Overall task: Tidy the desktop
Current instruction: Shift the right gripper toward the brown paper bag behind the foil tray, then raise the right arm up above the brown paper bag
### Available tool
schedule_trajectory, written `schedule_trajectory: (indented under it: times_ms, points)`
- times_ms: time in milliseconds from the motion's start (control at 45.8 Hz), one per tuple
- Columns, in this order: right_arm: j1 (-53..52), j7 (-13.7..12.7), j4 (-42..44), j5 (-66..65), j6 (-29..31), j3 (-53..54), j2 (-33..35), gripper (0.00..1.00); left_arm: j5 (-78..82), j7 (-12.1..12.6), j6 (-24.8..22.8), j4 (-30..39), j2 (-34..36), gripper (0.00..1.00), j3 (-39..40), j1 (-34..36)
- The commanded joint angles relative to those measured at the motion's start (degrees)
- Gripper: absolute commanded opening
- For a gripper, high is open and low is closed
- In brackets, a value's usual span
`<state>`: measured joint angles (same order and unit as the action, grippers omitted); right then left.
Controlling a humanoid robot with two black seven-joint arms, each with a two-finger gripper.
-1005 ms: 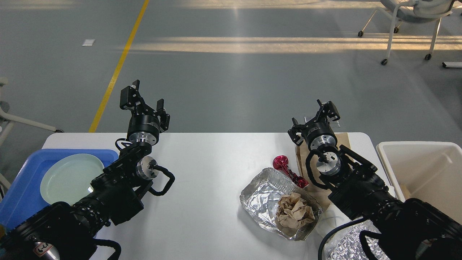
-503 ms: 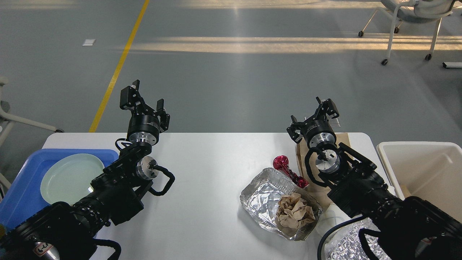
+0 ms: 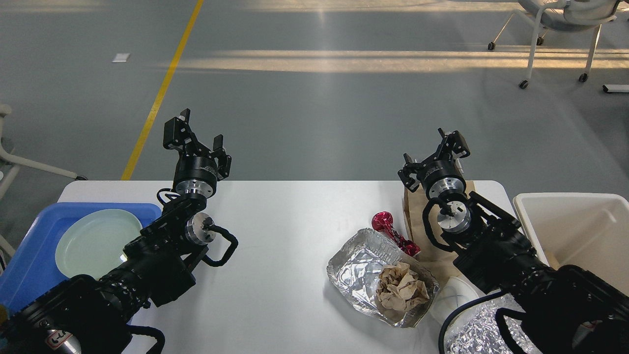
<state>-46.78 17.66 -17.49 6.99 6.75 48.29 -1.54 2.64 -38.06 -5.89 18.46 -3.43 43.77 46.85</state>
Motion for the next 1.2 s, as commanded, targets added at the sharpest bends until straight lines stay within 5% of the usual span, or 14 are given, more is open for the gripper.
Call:
schedule_trajectory:
  times_ms: [0,284,481,940,1180]
  points:
    - [-1.1,0.1,-0.1,-0.1,0.1,-2.0,1.3,1.00,0.0,0.0,0.0,0.0,0.0,0.99,0.0,0.0]
    - [-1.3,0.7,-0.5,-0.1,0.3,-2.2,-0.3,1.00,0.0,0.0,0.0,0.0,0.0,0.99,0.0,0.0]
    - [-3.7,0.7,0.1,0.0,6.1,-7.0,-0.6,1.00,0.0,0.0,0.0,0.0,0.0,0.99,0.0,0.0]
    - [-23.3,0.6,0.8,0.7,6.6,-63.8,-0.7,1.00,0.0,0.0,0.0,0.0,0.0,0.99,0.0,0.0]
    - [-34.8,-0.6,-0.7,-0.8,7.2,-84.6,-0.1,1.00,0.0,0.0,0.0,0.0,0.0,0.99,0.0,0.0]
